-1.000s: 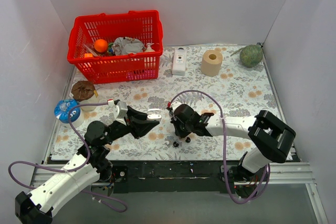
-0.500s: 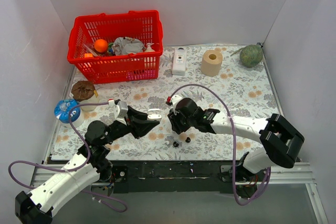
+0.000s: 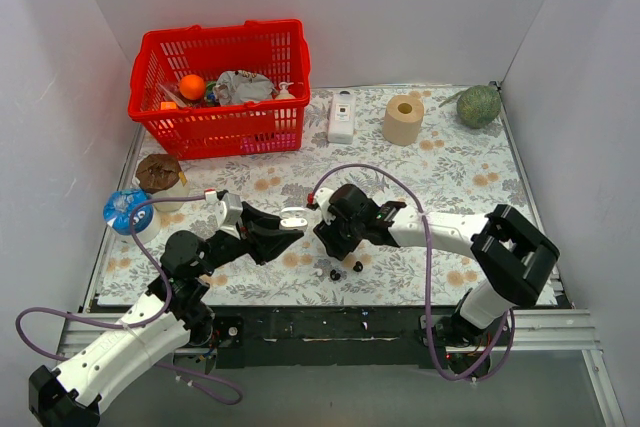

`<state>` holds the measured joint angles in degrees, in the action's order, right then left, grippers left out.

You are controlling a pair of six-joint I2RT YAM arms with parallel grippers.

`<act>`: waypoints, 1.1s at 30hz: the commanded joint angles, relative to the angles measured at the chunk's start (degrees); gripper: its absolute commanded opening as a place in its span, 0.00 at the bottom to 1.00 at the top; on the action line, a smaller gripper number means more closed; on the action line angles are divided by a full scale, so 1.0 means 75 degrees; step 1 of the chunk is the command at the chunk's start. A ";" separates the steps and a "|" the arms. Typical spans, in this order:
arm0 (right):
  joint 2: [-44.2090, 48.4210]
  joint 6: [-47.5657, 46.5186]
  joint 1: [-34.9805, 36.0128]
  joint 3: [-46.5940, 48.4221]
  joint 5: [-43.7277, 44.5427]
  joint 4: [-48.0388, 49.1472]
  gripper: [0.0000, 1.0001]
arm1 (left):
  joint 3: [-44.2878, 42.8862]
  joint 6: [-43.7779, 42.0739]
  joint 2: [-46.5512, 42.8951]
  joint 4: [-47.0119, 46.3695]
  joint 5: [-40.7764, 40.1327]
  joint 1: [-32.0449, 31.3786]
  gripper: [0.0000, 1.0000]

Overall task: Insert the wireless bluetooth earbuds into the charging case
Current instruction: Pick up the earbud from the center of the board.

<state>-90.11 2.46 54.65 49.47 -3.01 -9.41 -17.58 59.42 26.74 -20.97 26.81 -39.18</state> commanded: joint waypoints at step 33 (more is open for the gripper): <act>-0.0092 0.2587 -0.0700 -0.0163 0.0260 0.0071 0.07 | 0.0001 -0.0024 -0.0191 0.0089 0.0047 -0.0026 0.00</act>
<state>-92.92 12.62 51.62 49.52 -2.61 -9.08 -17.58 59.42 25.87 -20.51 27.05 -39.18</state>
